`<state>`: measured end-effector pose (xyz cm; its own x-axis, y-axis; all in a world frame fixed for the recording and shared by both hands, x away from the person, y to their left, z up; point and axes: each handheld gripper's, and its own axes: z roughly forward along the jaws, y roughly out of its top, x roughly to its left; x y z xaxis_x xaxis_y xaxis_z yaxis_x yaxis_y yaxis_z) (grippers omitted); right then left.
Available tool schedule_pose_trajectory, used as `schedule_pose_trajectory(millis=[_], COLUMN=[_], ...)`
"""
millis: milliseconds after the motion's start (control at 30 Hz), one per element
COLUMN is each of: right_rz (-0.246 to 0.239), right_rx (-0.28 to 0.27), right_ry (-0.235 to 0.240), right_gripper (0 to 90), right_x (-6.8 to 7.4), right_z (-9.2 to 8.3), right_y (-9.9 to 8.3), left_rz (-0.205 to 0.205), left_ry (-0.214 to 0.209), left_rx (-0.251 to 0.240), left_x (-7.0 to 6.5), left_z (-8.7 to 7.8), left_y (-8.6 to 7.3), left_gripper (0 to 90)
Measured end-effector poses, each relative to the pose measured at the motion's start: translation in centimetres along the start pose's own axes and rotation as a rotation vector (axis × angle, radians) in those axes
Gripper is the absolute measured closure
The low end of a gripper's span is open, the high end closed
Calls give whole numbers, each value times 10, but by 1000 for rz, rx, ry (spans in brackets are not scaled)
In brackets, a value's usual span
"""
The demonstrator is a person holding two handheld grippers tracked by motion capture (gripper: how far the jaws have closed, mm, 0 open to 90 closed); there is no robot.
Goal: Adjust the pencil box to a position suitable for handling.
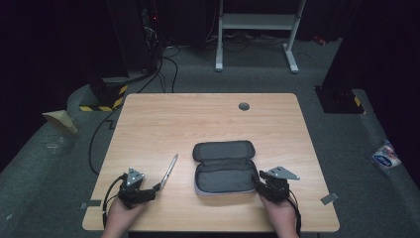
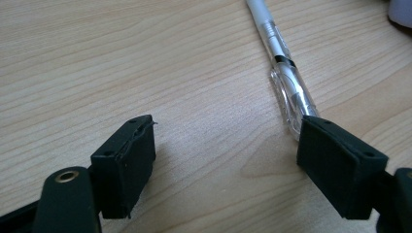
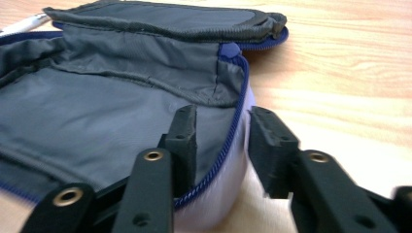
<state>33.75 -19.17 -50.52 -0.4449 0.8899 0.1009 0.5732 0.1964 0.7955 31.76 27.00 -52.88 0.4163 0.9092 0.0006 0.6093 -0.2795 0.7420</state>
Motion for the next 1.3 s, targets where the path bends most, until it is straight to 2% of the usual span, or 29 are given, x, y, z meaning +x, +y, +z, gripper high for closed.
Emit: schedule_pose_trajectory(millis=[167,200,367,400,500,667,733,800,833,867,900,933,967,1033,1067,1133,1167,1233,1300], right_rz=[15,28,30,13,4,-10,-23,-29,-42,-59,-74,-81,-95,-101,-113,-110,-113,-114,-129], right_rx=[3,5,1,1,-15,-84,-104,-93,-78,-67,-57,-52,-27,-16,-8,13,23,40,46], right_ry=[16,25,37,43,46,37,63,103,117,122,129,133,143,148,147,151,150,146,140], right_gripper=[570,544,534,527,518,459,415,346,322,298,288,284,266,266,266,271,278,291,314], right_x=[4,9,20,26,30,24,21,21,23,26,29,31,35,37,38,40,40,40,40], right_z=[-10,-12,-7,-2,-2,-30,-43,-50,-52,-53,-53,-53,-47,-44,-40,-32,-27,-19,-11], right_y=[-9,-12,-10,-7,-3,3,-2,-10,-14,-18,-22,-24,-26,-26,-26,-27,-27,-25,-21], left_rz=[2,2,0,0,0,0,1,14,26,57,62,66,61,60,65,100,140,224,232], left_ry=[2,2,-1,-1,-1,0,-1,9,27,65,74,73,45,-47,-99,-175,-191,-178,-183], left_rx=[-2,-2,-1,-1,0,-3,-2,-6,-11,-9,-21,-61,-105,-176,-189,-146,-115,-58,-43], left_x=[0,0,0,0,0,0,0,0,-2,-4,-6,-9,-15,-30,-40,-66,-78,-100,-106], left_z=[0,0,0,0,0,0,0,-1,-2,-7,-10,-17,-25,-37,-36,-25,-16,1,10], left_y=[0,0,0,0,0,0,0,-1,-1,1,2,6,10,21,25,33,36,39,39], left_gripper=[219,219,219,219,219,219,219,228,245,279,320,330,353,356,354,337,333,338,378])
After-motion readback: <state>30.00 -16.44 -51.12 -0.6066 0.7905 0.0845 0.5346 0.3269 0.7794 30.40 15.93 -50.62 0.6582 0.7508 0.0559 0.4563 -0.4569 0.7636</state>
